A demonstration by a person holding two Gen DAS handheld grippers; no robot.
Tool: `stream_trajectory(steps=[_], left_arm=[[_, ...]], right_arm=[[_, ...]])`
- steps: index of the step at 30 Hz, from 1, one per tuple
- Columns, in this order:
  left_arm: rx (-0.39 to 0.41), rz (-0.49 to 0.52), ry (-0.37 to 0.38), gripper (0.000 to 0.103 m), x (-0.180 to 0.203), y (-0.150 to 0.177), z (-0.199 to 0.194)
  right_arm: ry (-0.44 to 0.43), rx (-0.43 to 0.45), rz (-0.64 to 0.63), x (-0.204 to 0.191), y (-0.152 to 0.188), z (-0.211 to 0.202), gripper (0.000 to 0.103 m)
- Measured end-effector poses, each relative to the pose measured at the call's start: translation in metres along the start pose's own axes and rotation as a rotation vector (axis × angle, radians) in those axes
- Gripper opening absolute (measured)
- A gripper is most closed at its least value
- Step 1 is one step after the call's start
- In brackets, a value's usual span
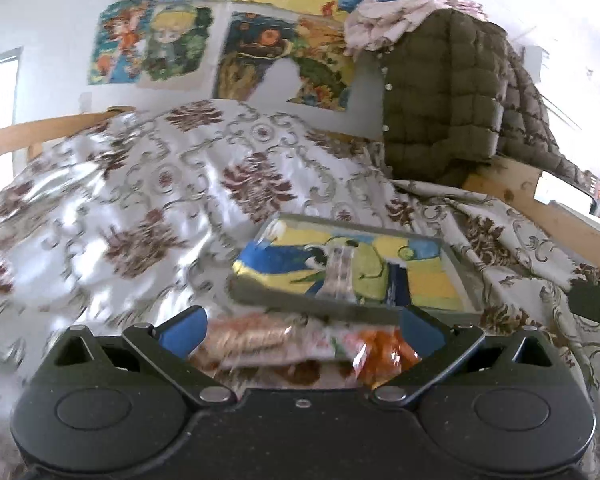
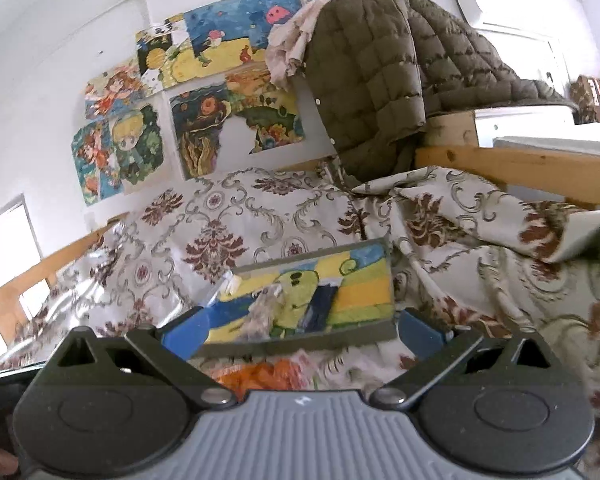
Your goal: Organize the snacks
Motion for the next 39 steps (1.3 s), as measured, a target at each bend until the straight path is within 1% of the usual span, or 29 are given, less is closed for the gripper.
stream_trajectory(steps=[3,7,9,11,16,18,22,25,29,33,39], left_arm=[[0.019,0.014,-0.031,0.102,0.005,0.014,-0.022],[0.017,0.029,-0.068,0.102,0.009,0.026,-0.046],[-0.001,0.033,-0.072,0.102,0.010,0.033,-0.054],[-0.030,0.057,-0.067,0.102,0.013,0.039,-0.061],[-0.059,0.155,-0.074,0.102,0.017,0.051,-0.073],[-0.083,0.164,-0.072,0.102,0.017,0.056,-0.073],[-0.140,0.147,-0.063,0.102,0.013,0.064,-0.071],[-0.168,0.135,-0.061,0.102,0.009,0.069,-0.070],[-0.195,0.146,-0.054,0.102,0.010,0.075,-0.070],[-0.205,0.169,-0.057,0.102,0.010,0.077,-0.070],[-0.225,0.158,-0.071,0.102,0.006,0.080,-0.068]], right_arm=[[0.009,0.000,-0.016,0.003,0.013,-0.025,0.103],[0.041,-0.057,-0.018,0.011,0.037,-0.045,0.103],[0.058,-0.069,-0.041,0.010,0.044,-0.054,0.103],[0.084,-0.058,-0.060,0.010,0.051,-0.064,0.103],[0.089,-0.074,-0.073,0.008,0.064,-0.080,0.103],[0.097,-0.078,-0.081,0.007,0.069,-0.085,0.103],[0.099,-0.137,-0.119,0.003,0.078,-0.084,0.103],[0.101,-0.169,-0.152,-0.002,0.085,-0.082,0.103],[0.104,-0.189,-0.167,-0.004,0.091,-0.080,0.103],[0.115,-0.207,-0.163,-0.002,0.092,-0.075,0.103],[0.108,-0.227,-0.173,-0.004,0.095,-0.066,0.103]])
Point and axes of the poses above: each gripper's, at about its wrist camera, not at the fingertips, and z roughly the way its jaws point, x to its right, y to its underside, the point moved 4 cm from there along z, roughly the way its jaws point, and after that the axes turned 12 degrees about z, right-handed, at the moved point
